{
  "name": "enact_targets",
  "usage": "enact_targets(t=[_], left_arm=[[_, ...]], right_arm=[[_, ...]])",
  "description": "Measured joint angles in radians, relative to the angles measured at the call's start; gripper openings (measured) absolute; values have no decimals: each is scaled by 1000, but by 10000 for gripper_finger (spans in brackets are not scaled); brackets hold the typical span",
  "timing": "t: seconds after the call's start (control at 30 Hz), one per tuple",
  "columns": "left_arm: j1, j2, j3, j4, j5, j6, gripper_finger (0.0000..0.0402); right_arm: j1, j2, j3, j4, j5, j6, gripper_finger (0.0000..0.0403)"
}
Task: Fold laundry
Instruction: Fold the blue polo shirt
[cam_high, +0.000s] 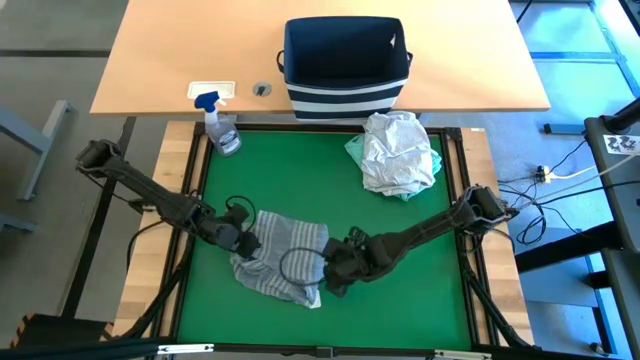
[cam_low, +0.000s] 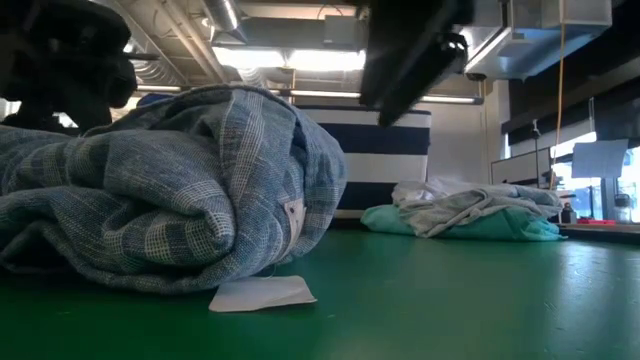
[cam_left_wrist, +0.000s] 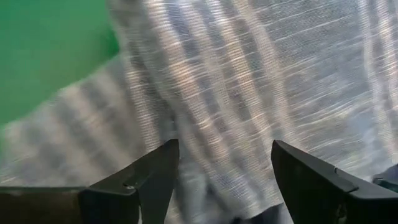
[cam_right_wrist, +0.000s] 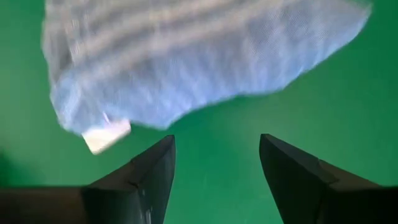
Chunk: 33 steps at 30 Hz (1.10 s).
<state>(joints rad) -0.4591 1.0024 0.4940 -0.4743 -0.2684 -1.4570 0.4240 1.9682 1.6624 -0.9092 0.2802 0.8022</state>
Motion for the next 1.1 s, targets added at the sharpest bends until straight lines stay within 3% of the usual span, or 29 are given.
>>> enact_targets(t=[0.53, 0.7, 0.93, 1.1], left_arm=[[16, 76, -15, 46, 121, -20, 234], [16, 114, -15, 85, 167, 39, 176], [16, 96, 14, 103, 231, 107, 23], [4, 16, 128, 106, 233, 125, 11]], right_arm=[[36, 2, -141, 229, -21, 6, 232], [36, 2, -170, 302, -22, 35, 232], [34, 2, -176, 327, -10, 38, 232], [34, 2, -176, 304, -10, 57, 232]])
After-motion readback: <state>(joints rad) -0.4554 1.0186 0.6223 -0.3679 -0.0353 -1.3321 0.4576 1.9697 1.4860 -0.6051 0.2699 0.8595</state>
